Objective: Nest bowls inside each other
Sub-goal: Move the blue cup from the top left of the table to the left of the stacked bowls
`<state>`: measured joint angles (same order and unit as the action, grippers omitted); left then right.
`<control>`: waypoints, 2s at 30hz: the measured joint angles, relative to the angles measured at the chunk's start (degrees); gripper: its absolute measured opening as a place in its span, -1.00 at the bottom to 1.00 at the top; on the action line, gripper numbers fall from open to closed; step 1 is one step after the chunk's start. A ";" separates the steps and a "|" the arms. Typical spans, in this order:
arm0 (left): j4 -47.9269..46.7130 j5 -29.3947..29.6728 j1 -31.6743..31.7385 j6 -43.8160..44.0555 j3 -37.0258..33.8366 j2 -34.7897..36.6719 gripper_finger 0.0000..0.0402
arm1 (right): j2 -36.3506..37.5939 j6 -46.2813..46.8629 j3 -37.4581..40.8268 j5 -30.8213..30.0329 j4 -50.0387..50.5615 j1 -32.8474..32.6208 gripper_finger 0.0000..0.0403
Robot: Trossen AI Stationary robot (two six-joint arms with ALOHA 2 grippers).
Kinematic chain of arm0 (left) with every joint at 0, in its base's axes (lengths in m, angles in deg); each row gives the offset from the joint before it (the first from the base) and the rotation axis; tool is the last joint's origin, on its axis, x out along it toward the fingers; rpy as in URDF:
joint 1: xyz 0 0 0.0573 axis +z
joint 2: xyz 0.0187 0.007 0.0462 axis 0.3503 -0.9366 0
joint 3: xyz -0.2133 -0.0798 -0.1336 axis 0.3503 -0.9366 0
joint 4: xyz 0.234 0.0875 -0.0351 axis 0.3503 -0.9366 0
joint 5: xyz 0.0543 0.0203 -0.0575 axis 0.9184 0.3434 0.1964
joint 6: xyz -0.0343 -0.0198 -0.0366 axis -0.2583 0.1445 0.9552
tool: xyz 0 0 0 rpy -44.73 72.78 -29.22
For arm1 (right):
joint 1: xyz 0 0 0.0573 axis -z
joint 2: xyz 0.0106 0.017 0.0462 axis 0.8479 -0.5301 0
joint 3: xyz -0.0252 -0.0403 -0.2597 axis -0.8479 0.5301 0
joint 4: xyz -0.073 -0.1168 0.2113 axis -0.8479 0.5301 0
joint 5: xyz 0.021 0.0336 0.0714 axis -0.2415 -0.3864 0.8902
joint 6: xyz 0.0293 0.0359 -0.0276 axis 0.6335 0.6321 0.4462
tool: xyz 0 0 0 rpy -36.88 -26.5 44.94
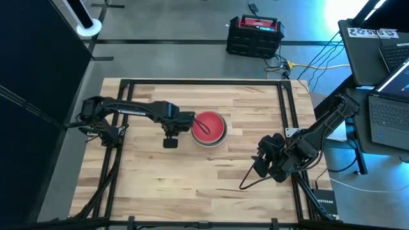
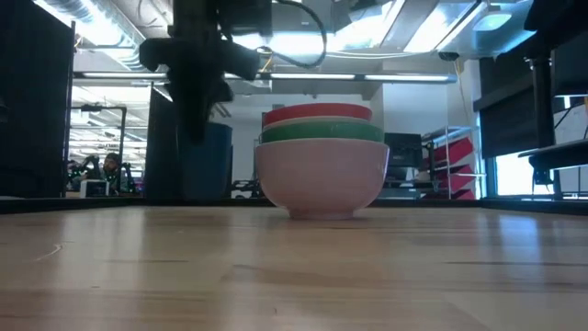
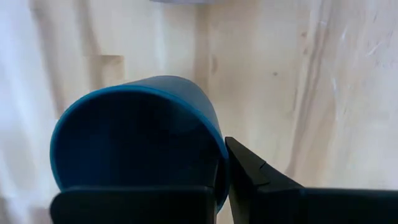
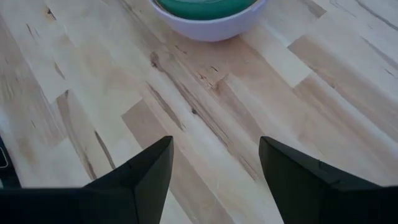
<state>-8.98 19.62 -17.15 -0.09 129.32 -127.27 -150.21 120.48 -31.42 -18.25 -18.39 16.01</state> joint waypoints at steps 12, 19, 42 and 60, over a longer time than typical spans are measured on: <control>3.24 -2.54 -0.48 -0.34 -1.94 -0.80 -1.00 | 0.00 -0.02 0.00 1.23 -0.78 0.00 0.11; 4.06 -3.08 -0.61 -0.64 -3.92 -0.84 -1.00 | 0.01 -0.02 0.00 1.37 -1.05 0.00 0.11; 6.04 -3.94 0.40 -2.57 -5.26 -0.73 -0.99 | 0.02 0.02 0.00 1.35 -1.13 0.00 0.11; -0.50 -4.68 0.50 -2.67 -0.98 -0.97 -0.62 | 0.02 0.02 0.00 1.40 -0.85 0.00 0.11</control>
<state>-9.49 14.94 -16.65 -2.76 128.34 -128.23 -150.19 120.50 -31.42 -16.86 -19.24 16.01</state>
